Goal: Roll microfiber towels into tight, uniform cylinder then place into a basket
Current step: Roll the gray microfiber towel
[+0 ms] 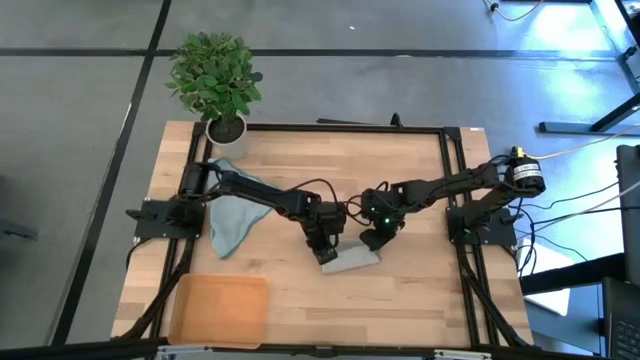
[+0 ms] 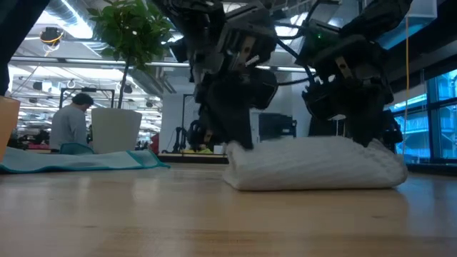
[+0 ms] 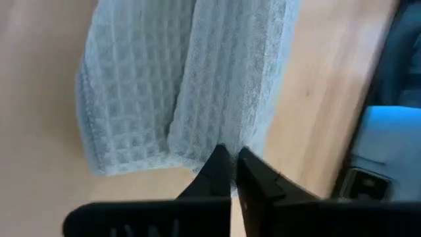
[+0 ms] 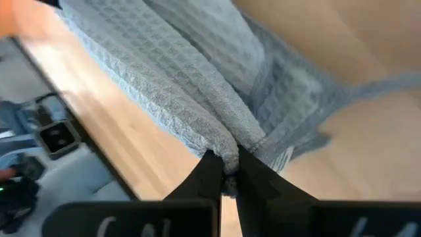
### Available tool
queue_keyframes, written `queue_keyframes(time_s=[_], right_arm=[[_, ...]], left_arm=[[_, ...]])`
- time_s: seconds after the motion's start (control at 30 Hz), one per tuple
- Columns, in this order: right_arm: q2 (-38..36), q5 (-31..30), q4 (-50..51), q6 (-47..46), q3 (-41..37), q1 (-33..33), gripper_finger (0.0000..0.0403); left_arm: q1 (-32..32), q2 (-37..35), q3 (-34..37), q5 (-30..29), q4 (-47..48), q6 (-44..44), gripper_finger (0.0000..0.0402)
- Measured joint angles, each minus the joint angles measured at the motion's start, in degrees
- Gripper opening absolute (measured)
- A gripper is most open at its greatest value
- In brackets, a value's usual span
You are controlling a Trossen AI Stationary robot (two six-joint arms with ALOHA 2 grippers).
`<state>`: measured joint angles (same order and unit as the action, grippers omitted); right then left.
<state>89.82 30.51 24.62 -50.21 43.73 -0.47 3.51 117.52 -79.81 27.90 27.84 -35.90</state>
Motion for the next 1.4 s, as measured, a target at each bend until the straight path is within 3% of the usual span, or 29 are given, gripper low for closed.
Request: queue_keyframes(time_s=[0.4, 0.63, 0.87, 1.03, 1.2, 1.4], right_arm=[[4.16, -5.03, -0.79, 2.64, -0.07, 0.0, 0.0026], [4.15, -4.27, -2.11, 6.0, -0.17, -0.06, 0.0028], [4.26, -3.89, -4.74, 7.25, -0.29, -0.02, 0.0102], [4.29, -0.09, -3.95, 7.07, 0.22, -1.55, 0.015], [0.41, 0.92, -0.65, 10.28, 2.41, -2.47, 0.0157], [-6.66, -3.75, 2.57, 14.58, 5.02, 0.68, 0.0152]], left_arm=[[-0.35, 0.07, 0.12, -10.09, 0.84, 0.24, 0.0], [-0.37, 1.0, -0.02, -11.29, 0.87, 0.48, 0.0], [-0.39, 0.98, 0.0, -11.18, 1.55, 0.52, 0.0], [-0.44, 0.98, 0.03, -10.33, 2.14, 1.67, 0.0], [-0.44, 0.96, 0.03, -10.13, 3.45, 2.13, 0.0], [-0.44, 0.96, -0.02, -10.38, 3.67, 2.28, 0.0]])
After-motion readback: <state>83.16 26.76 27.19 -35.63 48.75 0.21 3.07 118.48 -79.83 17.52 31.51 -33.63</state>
